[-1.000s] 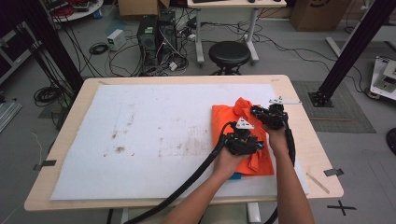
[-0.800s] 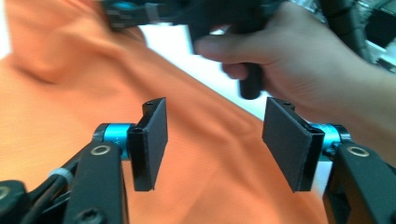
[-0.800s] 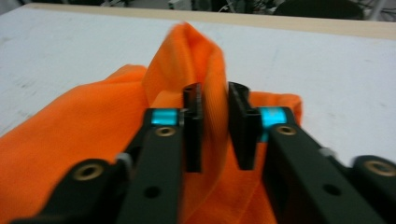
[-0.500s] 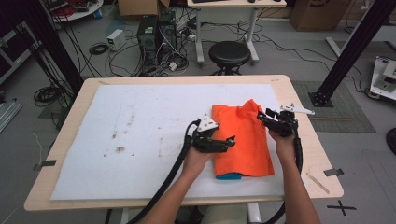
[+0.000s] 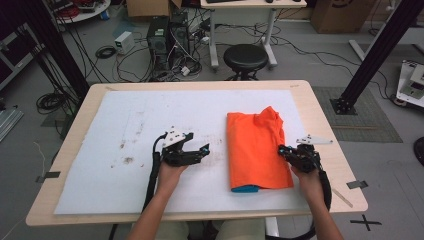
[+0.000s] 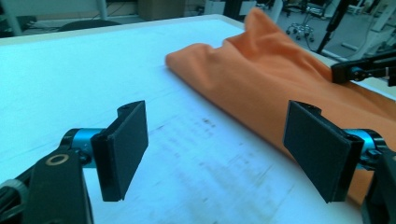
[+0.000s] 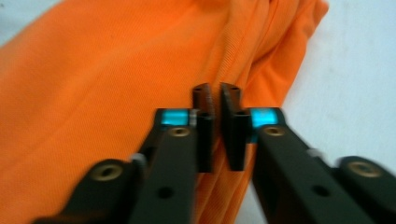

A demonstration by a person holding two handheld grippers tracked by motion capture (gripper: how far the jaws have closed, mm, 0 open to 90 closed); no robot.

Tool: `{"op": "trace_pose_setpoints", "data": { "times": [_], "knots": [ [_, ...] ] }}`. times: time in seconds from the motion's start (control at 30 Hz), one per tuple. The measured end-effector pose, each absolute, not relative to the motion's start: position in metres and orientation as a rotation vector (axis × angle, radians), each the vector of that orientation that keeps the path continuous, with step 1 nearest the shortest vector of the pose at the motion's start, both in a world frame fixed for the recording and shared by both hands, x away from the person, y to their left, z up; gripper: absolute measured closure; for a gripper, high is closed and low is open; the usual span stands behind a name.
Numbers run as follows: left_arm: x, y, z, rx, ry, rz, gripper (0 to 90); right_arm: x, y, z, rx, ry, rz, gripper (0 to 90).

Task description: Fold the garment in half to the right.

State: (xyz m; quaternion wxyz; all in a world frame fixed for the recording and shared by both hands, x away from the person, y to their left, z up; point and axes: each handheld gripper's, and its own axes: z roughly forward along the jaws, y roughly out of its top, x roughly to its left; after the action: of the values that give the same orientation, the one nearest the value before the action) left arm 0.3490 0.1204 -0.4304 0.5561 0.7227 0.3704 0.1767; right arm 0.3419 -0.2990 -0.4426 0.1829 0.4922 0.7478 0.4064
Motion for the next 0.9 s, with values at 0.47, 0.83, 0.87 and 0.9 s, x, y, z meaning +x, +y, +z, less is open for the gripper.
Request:
{"op": "trace_pose_setpoints", "data": {
  "times": [0.47,0.83,0.87,0.9],
  "knots": [
    [0.347,0.161,-0.426,1.645,0.921,0.455,22.5,0.33,-0.312,-0.429,1.42,2.01,1.117,63.0],
    [0.352,0.185,-0.424,1.653,0.925,0.448,22.5,0.434,-0.289,-0.401,1.408,1.926,1.052,49.6],
    [0.352,0.187,-0.424,1.655,0.925,0.45,22.5,0.441,-0.283,-0.4,1.39,1.941,1.056,49.7],
    [0.351,0.188,-0.423,1.658,0.926,0.452,22.5,0.447,-0.277,-0.399,1.381,1.951,1.065,50.0]
  ]
}}
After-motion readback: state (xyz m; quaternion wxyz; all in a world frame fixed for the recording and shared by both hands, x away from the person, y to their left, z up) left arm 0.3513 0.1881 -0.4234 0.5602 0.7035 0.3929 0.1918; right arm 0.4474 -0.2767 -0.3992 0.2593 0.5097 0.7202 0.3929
